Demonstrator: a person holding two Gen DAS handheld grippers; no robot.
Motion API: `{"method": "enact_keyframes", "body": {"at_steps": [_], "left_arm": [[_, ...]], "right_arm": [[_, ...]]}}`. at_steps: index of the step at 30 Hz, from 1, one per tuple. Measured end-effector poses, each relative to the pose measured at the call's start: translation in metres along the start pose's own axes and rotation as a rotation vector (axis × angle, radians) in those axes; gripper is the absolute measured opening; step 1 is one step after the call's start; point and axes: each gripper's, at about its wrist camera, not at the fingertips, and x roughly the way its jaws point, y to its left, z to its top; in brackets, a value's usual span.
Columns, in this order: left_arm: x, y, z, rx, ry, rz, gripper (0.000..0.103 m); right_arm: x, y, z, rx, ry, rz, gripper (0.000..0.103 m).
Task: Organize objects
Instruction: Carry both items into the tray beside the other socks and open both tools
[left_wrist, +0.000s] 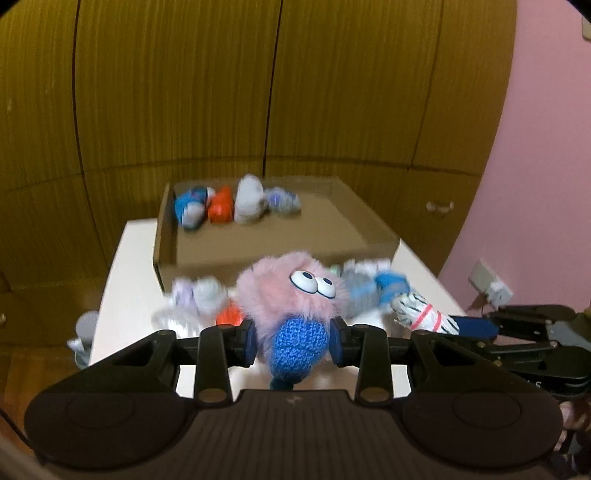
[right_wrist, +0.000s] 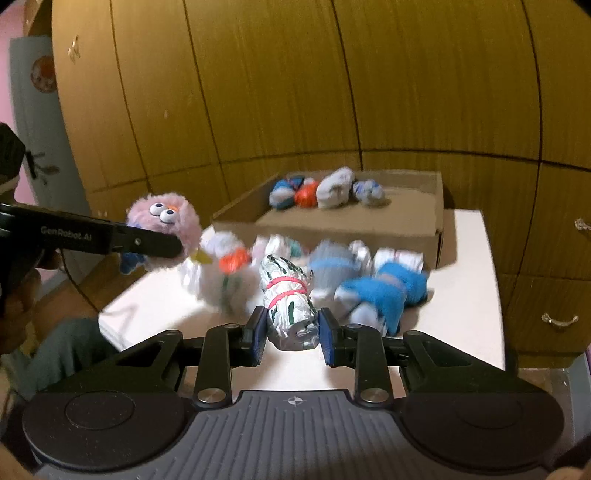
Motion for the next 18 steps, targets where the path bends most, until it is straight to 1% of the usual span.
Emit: {"method": "enact_keyframes", "body": {"at_steps": [4, 7, 9, 12, 15, 18], "left_arm": [[0.001, 0.007, 0.027, -0.02, -0.038, -0.014, 0.033], [0.005, 0.006, 0.045, -0.014, -0.061, -0.02, 0.033], [0.009, 0.004, 0.057, -0.011, -0.069, -0.037, 0.033], [0.018, 0.0, 0.078, -0.022, -0.067, -0.077, 0.033], [0.034, -0.006, 0.1, -0.015, -0.064, -0.096, 0.033], [0.057, -0.01, 0.12, -0.023, -0.034, -0.128, 0.033]], "right_arm": [[-0.003, -0.013, 0.026, 0.014, -0.035, 0.007, 0.035], [-0.003, -0.027, 0.046, 0.032, -0.056, 0.012, 0.035], [-0.001, -0.036, 0.059, 0.039, -0.061, 0.012, 0.035], [0.003, -0.055, 0.08, 0.053, -0.067, 0.012, 0.035], [0.012, -0.075, 0.101, 0.086, -0.06, 0.011, 0.035], [0.024, -0.098, 0.123, 0.123, -0.057, 0.008, 0.035]]}}
